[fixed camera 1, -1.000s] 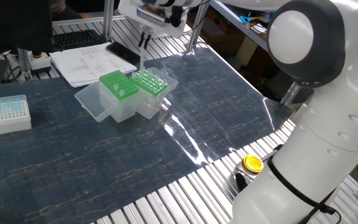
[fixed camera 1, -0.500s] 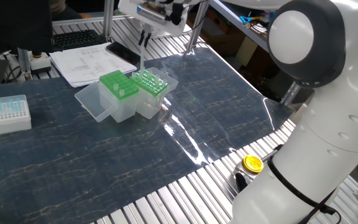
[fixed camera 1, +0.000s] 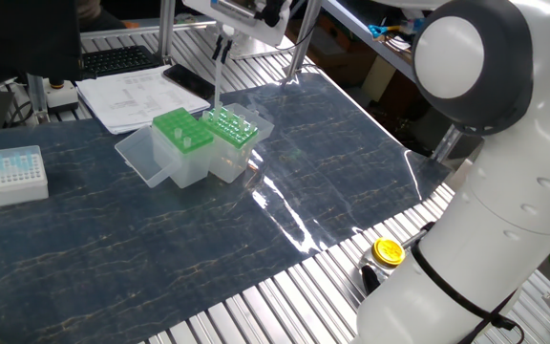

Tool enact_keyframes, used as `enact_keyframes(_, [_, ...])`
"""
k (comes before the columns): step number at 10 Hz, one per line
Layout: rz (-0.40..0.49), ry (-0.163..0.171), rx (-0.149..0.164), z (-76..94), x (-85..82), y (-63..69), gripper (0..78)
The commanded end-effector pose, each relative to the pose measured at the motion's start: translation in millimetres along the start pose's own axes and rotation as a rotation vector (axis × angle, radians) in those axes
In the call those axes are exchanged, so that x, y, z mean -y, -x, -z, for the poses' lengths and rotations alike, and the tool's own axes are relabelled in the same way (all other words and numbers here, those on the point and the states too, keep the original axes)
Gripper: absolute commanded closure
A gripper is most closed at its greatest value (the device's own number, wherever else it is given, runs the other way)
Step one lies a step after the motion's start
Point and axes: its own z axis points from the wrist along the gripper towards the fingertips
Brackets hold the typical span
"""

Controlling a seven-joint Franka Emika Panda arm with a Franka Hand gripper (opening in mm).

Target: Transfer all large pipette tips from one holder to another

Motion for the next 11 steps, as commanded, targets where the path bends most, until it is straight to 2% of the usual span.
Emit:
enact_keyframes(1, [-0.050, 0.024, -0.018, 4.0, -6.5, -6.8, 76.2])
enact_keyframes(4, [-0.086, 0.027, -0.020, 1.9, -15.7, -14.0, 76.2])
enact_keyframes(11, [-0.164, 0.038, -0.018, -3.0, -38.6, -18.2, 76.2])
